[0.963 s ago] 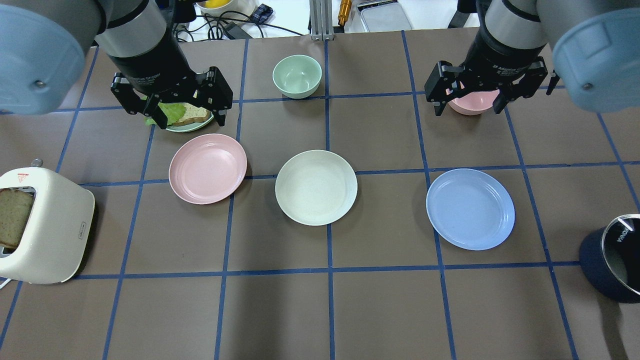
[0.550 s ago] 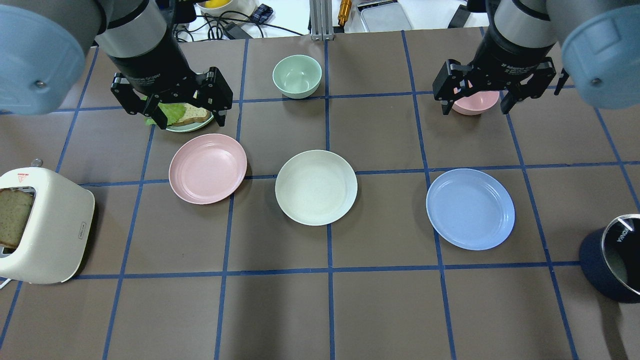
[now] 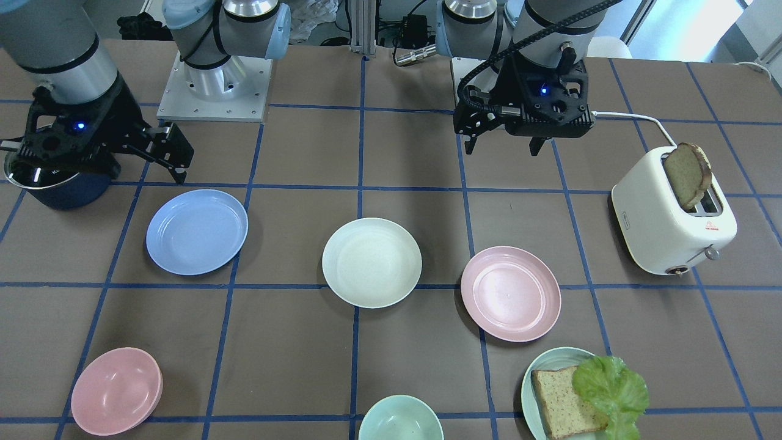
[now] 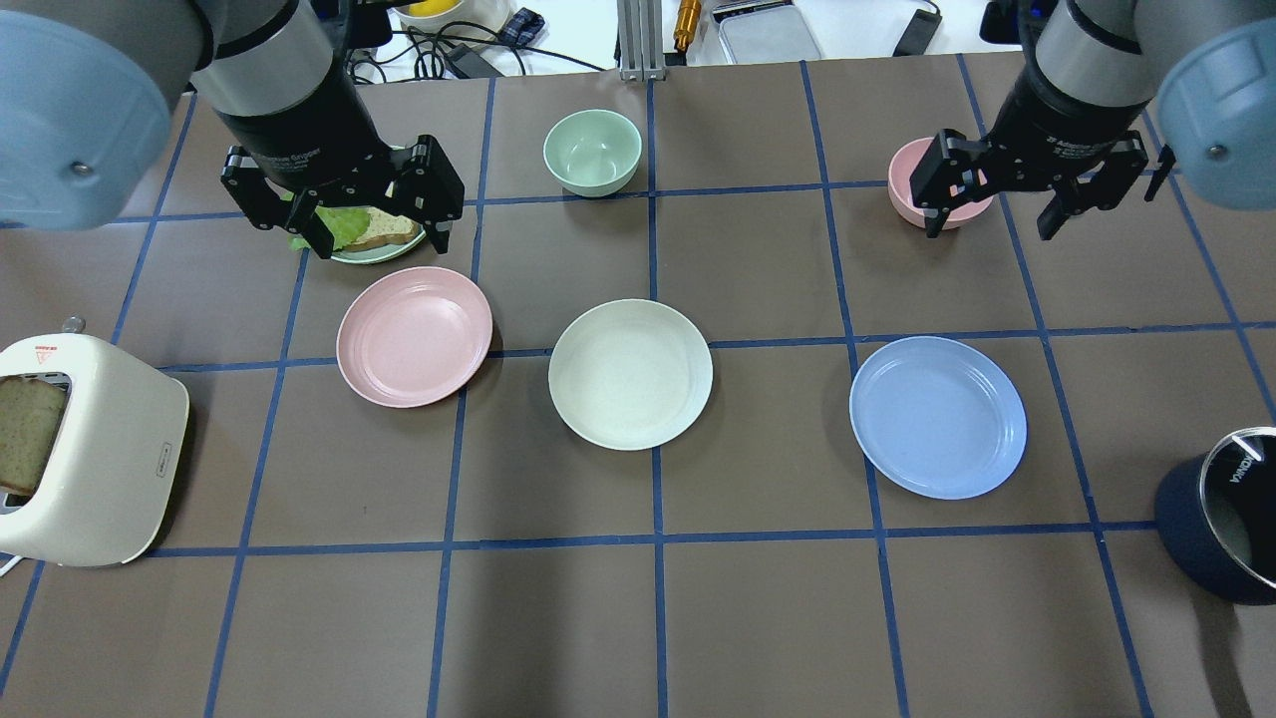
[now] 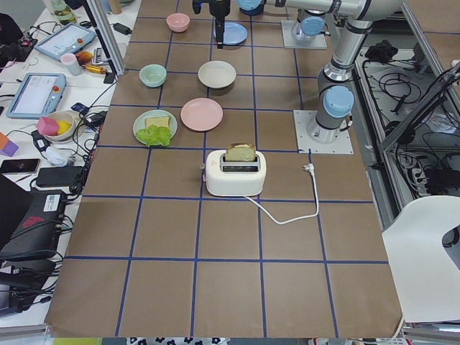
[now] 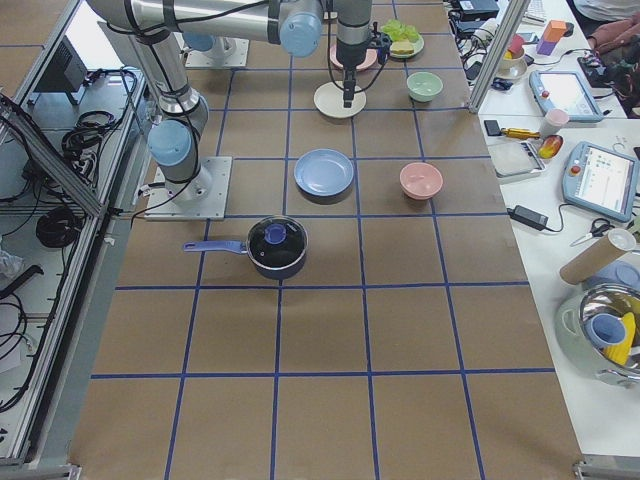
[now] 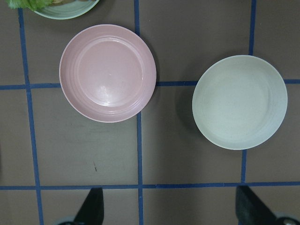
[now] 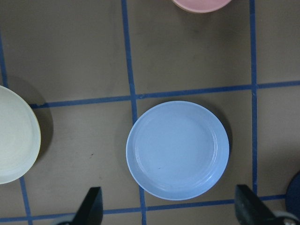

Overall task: Stack three plates with pink and blue
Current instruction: 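Move the right gripper down to the rim of the light blue plate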

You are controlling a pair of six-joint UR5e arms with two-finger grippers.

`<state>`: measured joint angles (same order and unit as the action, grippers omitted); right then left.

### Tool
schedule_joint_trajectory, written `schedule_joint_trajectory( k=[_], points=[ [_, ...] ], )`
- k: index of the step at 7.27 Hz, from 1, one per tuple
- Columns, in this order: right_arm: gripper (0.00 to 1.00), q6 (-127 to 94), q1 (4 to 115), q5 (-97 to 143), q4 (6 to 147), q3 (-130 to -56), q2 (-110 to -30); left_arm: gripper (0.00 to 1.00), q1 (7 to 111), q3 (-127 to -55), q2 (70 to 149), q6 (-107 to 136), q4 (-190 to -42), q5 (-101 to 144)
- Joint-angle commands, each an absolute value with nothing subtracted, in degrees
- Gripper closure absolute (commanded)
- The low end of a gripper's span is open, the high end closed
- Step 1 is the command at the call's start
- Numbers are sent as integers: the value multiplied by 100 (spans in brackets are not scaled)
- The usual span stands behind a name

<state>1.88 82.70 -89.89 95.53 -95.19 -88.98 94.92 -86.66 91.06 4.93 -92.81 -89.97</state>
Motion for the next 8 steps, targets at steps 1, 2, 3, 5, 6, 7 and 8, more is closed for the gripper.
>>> schedule_joint_trajectory(
  k=[1,2,3,5,6,7,8],
  points=[
    [0,821,7666,-8965,10043,-10122,-8587,0,9483,-8666,9105,492,-9281,-9000],
    [0,1000,7455,-8956,10498,-10482,-8561,0,9475,-8675,9105,492,-9281,-9009],
    [0,1106,7227,-8947,11182,-10920,-8482,0,9449,-8692,9105,492,-9290,-9009],
    [0,1800,6944,-8921,12326,-11782,-8280,0,9440,-8710,9097,492,-9299,-9009],
    [0,1871,6874,-8912,12757,-12169,-8271,0,9439,-8710,9097,492,-9299,-9009],
    [6,2063,6690,-8877,13066,-12469,-8227,0,9439,-8710,9088,492,-9299,-9009],
    [6,2152,6610,-8712,13156,-12541,-8200,0,9439,-8710,9088,492,-9299,-9009]
  ],
)
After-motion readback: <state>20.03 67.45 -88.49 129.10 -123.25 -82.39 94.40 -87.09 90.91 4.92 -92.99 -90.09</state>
